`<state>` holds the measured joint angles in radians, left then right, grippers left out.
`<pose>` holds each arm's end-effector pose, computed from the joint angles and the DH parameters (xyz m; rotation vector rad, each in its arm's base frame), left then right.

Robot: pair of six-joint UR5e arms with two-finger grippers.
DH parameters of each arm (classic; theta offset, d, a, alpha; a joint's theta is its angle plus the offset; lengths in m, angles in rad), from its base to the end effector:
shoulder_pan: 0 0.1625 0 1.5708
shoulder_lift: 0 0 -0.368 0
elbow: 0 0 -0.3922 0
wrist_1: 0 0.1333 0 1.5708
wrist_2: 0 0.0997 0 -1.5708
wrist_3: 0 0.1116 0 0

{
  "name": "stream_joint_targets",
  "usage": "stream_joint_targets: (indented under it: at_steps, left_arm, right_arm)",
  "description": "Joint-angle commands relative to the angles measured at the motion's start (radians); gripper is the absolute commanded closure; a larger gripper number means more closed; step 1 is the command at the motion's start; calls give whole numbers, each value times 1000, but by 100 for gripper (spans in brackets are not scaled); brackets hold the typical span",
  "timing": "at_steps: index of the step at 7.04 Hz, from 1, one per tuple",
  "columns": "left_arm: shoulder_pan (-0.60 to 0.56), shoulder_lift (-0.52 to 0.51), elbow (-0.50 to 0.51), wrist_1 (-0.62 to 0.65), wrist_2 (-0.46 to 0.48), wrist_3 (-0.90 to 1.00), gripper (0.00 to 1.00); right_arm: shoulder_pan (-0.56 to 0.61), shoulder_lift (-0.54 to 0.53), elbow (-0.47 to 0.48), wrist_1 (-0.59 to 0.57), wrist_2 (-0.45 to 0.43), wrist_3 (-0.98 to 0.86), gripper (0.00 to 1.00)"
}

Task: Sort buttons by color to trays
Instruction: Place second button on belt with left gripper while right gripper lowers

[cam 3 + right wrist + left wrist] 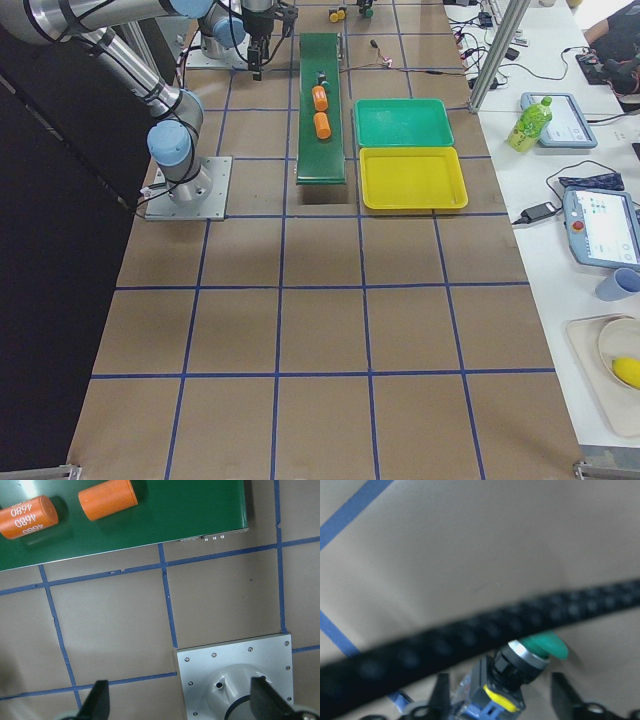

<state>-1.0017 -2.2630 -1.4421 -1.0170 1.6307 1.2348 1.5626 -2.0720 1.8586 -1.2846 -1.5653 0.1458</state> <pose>0.2517 -0.6285 0.1239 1.0169 2.9401 0.0825 0.1315 -0.2989 0.4497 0.2418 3.1297 0.1146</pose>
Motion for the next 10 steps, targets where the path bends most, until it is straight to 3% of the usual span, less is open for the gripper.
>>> stream_joint_targets:
  at_steps: [1, 3, 4, 6, 7, 8, 10]
  left_arm:
    - [-5, 34, -39, -15, 7, -8, 100]
    - [-31, 156, -121, -55, 15, -121, 100]
    - [-78, 240, -124, -172, 14, -189, 100]
    - [-225, 435, -231, -317, -5, -488, 100]
    - [-315, 536, -347, -327, -55, -682, 100]
    - [-403, 603, -477, -307, -60, -881, 100]
    - [-462, 654, -573, -282, -104, -1099, 100]
  right_arm:
    - [-1, -29, 5, 11, -10, 1, 0]
    - [-6, -11, 17, -28, 8, -5, 0]
    - [-7, -19, 19, -113, 5, -6, 0]
    - [-7, -11, 37, -119, 7, 71, 0]
    - [-3, -11, 63, -120, 10, 345, 0]
    - [-1, -19, 88, -142, 98, 454, 0]
    - [1, -13, 167, -310, 123, 817, 0]
